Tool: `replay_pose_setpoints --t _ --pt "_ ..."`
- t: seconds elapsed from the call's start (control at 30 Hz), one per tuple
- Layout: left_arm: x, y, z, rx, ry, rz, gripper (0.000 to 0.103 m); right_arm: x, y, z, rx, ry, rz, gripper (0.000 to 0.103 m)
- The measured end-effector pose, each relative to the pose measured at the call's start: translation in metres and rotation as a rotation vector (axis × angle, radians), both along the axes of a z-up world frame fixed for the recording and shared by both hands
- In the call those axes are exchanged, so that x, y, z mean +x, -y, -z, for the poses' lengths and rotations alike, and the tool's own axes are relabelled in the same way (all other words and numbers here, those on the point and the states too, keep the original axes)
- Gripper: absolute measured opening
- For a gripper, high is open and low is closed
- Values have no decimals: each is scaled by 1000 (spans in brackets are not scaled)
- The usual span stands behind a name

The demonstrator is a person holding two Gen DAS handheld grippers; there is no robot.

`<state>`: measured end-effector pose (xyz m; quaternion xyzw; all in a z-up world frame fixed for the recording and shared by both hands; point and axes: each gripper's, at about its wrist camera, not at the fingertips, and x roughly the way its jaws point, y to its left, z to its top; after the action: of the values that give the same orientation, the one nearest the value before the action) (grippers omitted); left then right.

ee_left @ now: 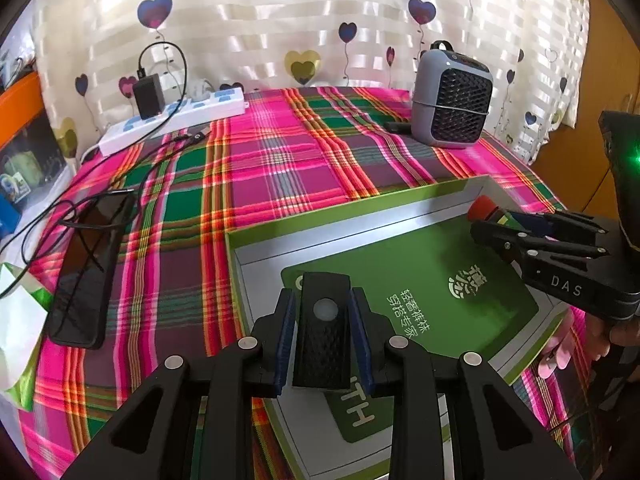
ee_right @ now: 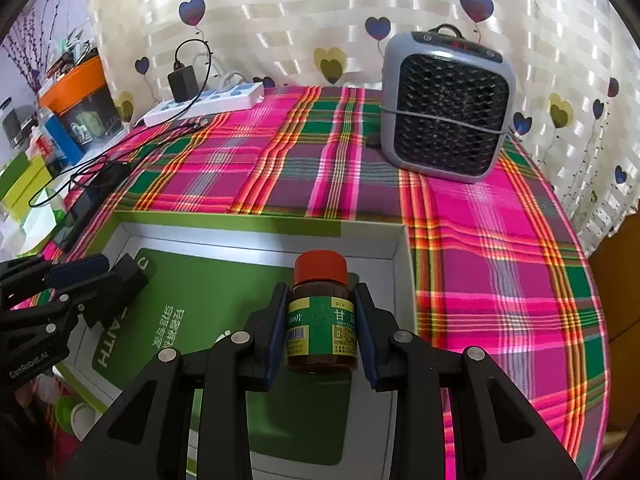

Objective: Organize rigid objects
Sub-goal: 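Carry the brown bottle into the green box and open the right gripper while the left carries the device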

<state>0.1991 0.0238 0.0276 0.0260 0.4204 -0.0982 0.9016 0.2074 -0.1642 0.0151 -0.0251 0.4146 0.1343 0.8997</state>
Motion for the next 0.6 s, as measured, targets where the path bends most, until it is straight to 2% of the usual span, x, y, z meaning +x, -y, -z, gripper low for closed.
replay_pose_setpoints --t 0.53,0.6 --pt "1 -1 1 0 -1 1 27 1 -1 3 -11 -4 13 33" --pt "2 -1 1 6 -1 -2 29 1 -1 3 -11 -4 12 33"
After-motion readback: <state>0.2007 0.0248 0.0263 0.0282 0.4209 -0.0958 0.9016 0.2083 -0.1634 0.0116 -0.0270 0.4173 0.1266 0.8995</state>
